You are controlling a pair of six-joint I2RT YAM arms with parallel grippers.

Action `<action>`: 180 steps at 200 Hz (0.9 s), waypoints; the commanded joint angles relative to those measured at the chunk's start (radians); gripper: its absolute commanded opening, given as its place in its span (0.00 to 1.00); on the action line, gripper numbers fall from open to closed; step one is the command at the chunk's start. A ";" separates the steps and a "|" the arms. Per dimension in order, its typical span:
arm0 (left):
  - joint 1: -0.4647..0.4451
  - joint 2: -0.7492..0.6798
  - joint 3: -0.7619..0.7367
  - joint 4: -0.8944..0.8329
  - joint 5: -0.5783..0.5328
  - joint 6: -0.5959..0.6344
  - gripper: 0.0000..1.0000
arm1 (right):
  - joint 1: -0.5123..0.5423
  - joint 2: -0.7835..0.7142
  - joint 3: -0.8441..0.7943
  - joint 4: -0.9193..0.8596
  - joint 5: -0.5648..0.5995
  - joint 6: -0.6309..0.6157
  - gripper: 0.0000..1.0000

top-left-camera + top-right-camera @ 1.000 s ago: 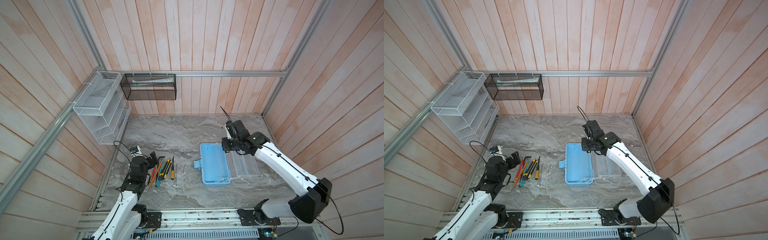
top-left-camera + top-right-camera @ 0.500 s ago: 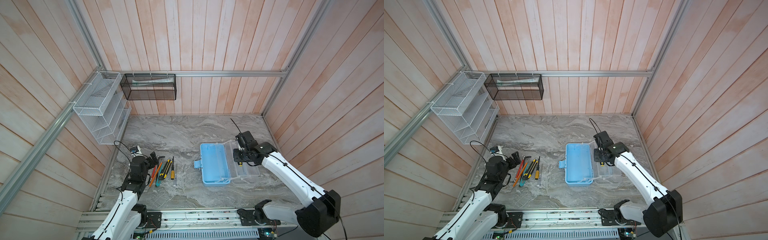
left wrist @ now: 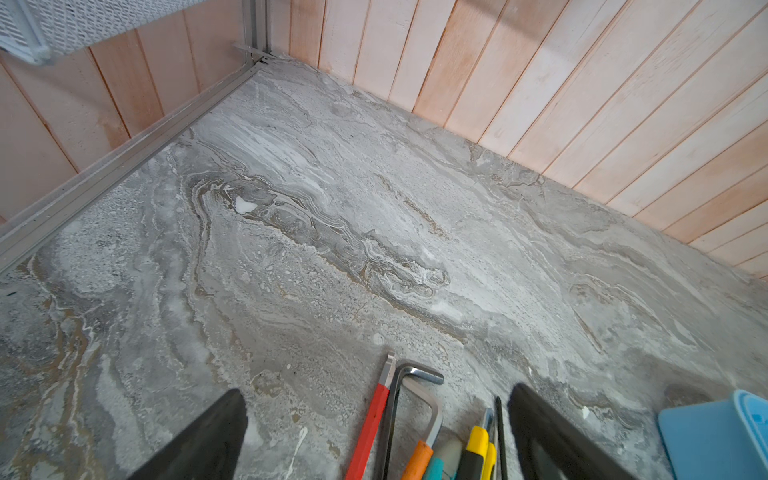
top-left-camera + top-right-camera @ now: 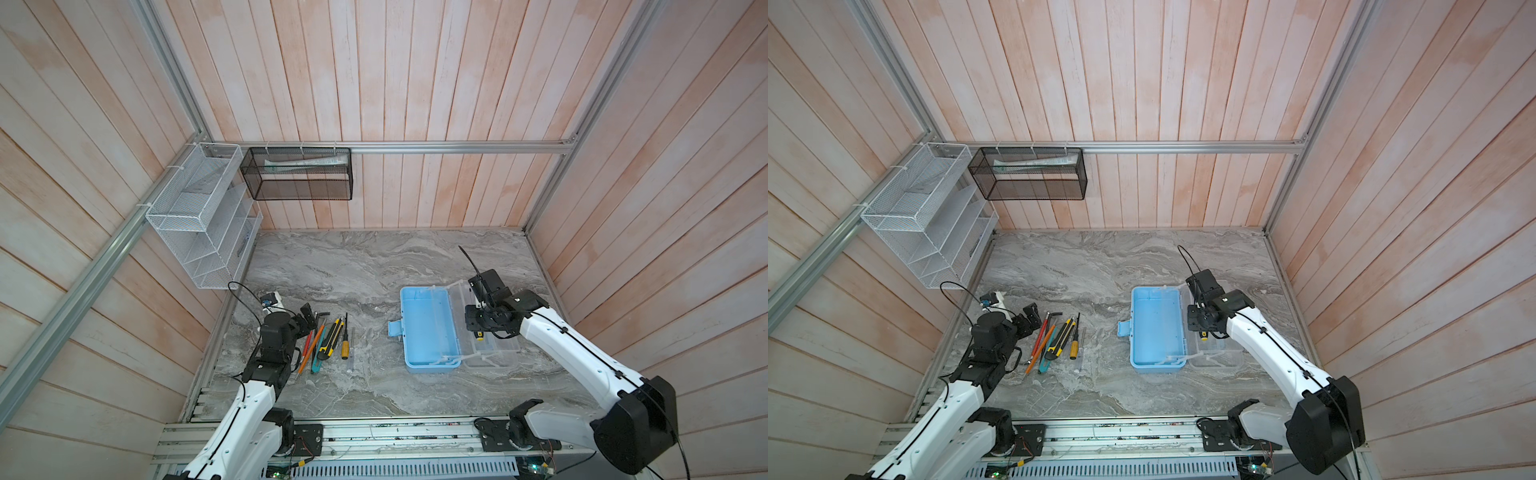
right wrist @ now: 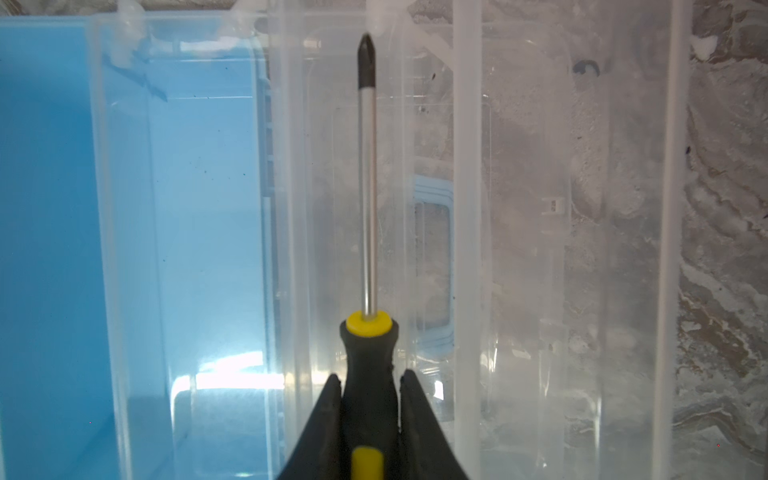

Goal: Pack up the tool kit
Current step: 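Lower the screwdriver into the clear lid compartment and open the right gripper, then move the open right gripper back over the row of tools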

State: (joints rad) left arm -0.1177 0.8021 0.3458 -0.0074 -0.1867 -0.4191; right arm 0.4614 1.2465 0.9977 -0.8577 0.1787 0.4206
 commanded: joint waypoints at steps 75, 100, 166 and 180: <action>0.003 0.001 -0.005 0.013 0.009 0.009 1.00 | 0.108 -0.016 0.193 0.055 -0.030 0.044 0.36; 0.004 0.005 -0.005 0.013 0.010 0.008 1.00 | 0.290 0.046 0.185 0.229 -0.058 0.124 0.37; 0.005 0.000 -0.006 0.010 0.002 0.002 1.00 | 0.570 0.401 0.281 0.442 -0.092 0.212 0.38; 0.006 0.001 -0.004 -0.002 -0.020 -0.011 1.00 | 0.604 0.470 0.305 0.454 -0.099 0.227 0.38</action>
State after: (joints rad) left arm -0.1177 0.8059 0.3458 -0.0078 -0.1875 -0.4194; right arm 1.0100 1.6451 1.2484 -0.4541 0.0937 0.6033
